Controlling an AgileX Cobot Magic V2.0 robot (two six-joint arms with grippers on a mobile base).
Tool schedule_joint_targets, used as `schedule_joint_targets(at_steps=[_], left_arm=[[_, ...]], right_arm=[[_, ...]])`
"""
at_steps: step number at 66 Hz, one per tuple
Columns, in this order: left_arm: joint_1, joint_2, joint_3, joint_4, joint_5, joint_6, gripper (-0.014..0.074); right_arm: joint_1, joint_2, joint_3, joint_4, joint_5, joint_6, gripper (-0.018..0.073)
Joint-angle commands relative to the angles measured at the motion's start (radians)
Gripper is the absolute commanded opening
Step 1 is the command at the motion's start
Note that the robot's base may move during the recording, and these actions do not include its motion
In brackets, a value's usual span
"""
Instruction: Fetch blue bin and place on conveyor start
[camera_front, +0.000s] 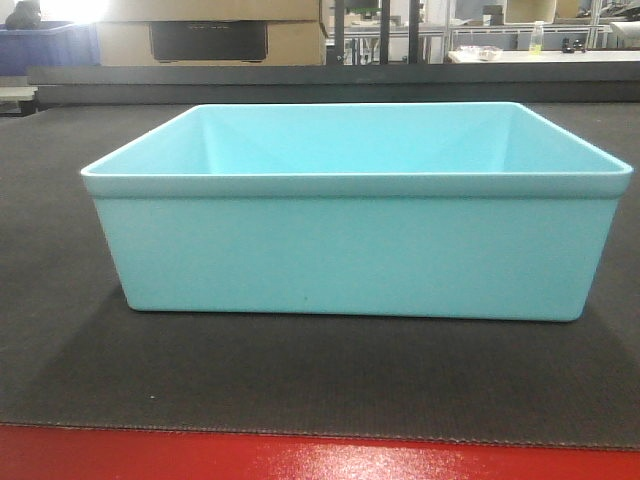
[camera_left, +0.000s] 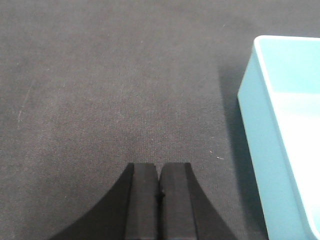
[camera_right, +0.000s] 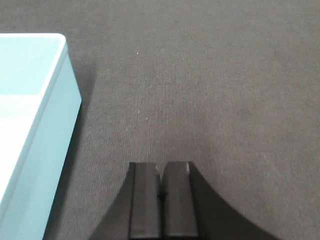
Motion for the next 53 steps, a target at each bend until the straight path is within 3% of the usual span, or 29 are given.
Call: schedule_joint_targets(at_steps=[1,10,28,53], left_arm=[[0.001,-0.087,0.072,-0.002,-0.1,0.002,-0.0111],[0.001,-0.216,0.161,0.002,-0.161,0.002,-0.0111],[0.001,-0.407,0.18,0.002,-0.154,0.002,-0.0111],[0.001,-0.44,0.18,0.002,-0.154,0.002,-0.0111]], right_arm=[[-0.006,-0.094,0.073,-0.016,-0.075,-0.007,-0.0162],[-0.006,-0.259,0.122,-0.016,-0.066,-0.007,-0.0162],[-0.006,-0.568,0.121,-0.016,-0.072,-0.007,-0.0162],[-0.006,-0.607,0.121,-0.016,-0.076,-0.007,-0.0162]])
